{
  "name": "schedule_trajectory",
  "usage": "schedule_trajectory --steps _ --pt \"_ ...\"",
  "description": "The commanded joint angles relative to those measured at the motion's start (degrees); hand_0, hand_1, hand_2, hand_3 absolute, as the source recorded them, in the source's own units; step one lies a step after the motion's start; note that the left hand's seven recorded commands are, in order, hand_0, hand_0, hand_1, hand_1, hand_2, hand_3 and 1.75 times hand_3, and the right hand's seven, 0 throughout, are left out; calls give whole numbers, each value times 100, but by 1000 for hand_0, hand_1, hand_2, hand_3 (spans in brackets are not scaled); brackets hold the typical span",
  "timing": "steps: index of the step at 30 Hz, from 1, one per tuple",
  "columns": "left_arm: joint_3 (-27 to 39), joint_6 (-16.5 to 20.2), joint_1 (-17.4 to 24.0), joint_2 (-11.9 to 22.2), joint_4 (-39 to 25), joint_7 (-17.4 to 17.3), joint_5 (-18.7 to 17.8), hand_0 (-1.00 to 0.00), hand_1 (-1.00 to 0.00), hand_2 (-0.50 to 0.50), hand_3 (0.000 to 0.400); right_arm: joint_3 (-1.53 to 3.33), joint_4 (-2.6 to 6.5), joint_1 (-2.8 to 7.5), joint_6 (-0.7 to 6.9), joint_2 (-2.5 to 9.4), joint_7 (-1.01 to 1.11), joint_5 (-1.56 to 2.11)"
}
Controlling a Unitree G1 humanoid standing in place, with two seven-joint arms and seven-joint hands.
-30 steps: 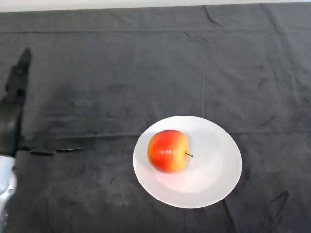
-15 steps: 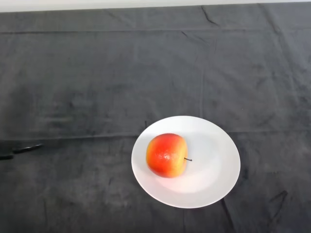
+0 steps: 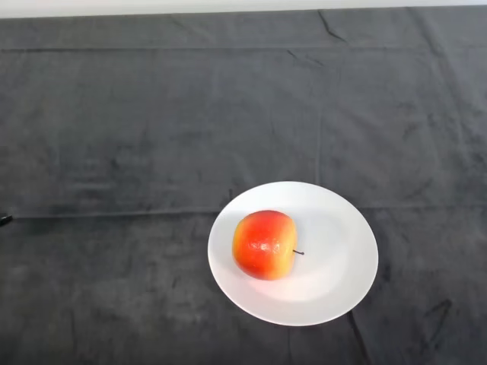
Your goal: Move the apple to the plate
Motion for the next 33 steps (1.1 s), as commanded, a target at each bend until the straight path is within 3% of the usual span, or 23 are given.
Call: schedule_trajectory --steps 1,13,22,33 --pt "219 -82 172 338 288 -34 -134 0 0 0 0 -84 2 -75 -20 -123 10 98" --pt "738 264 323 633 517 28 -319 0 0 0 0 -84 12 -79 -20 -127 15 96" --pt "847 406 217 622 600 480 -141 0 0 0 0 -84 17 -81 -21 -129 18 94" --pt "943 450 207 616 554 663 27 0 0 0 0 -84 21 -83 -22 -130 21 92"
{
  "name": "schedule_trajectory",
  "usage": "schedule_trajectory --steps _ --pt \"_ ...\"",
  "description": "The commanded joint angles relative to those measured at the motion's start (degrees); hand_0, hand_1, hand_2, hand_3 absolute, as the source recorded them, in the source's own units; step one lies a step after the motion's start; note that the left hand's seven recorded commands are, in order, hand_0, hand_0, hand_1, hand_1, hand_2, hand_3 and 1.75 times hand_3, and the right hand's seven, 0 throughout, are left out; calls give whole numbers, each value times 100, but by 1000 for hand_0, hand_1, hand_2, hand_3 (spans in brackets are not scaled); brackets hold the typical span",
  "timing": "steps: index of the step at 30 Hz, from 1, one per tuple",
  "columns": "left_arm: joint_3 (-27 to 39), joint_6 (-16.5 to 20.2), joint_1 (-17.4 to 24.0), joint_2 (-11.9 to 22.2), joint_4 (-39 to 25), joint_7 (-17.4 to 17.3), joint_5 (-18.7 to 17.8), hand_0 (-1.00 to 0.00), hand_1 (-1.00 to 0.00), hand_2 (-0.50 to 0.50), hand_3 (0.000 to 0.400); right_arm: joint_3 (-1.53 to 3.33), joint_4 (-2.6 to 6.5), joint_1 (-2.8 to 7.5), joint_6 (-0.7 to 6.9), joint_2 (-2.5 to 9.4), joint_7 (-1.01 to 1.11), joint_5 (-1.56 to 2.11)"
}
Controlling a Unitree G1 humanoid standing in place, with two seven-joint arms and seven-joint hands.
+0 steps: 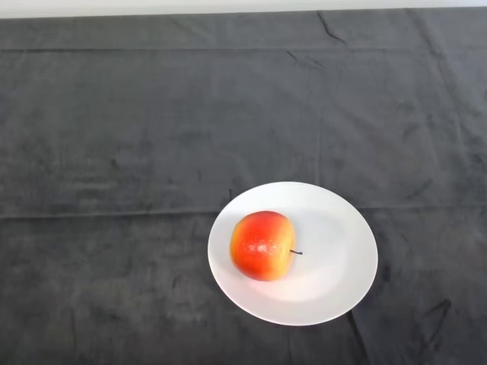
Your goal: Move the apple to the plate
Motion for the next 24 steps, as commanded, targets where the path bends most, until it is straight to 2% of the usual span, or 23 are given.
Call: schedule_trajectory --steps 1,24 --pt "101 84 144 343 156 67 146 0 0 0 0 -84 21 -83 -22 -130 21 92" --pt "282 95 184 314 59 102 397 0 0 0 0 -84 22 -83 -24 -130 24 88"
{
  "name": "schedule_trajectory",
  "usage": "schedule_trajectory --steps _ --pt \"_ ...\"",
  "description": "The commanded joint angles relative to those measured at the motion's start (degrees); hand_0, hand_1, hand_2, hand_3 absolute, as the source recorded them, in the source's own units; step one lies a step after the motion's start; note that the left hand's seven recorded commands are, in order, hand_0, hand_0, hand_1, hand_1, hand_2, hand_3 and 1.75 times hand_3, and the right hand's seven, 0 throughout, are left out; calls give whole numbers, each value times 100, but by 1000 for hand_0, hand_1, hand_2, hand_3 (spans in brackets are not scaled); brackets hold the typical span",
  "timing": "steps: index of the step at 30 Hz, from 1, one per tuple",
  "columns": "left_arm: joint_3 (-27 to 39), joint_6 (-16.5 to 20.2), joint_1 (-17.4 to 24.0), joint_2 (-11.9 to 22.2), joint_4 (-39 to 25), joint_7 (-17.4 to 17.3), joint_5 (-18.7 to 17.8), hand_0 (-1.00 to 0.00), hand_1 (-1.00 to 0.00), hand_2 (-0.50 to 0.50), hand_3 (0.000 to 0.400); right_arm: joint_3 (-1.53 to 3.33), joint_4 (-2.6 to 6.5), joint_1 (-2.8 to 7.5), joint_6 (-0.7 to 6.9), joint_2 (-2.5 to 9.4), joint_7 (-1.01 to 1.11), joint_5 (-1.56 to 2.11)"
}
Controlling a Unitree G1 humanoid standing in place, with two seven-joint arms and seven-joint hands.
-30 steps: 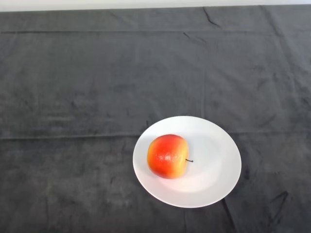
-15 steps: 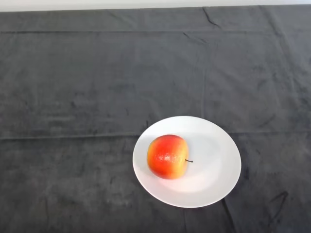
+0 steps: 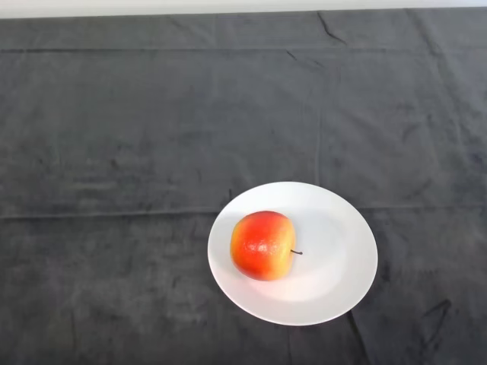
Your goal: Move the apple to the plate
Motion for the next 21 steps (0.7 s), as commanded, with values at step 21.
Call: schedule_trajectory --steps 21 --pt "207 107 191 267 23 11 280 0 0 0 0 -85 22 -83 -24 -130 24 86"
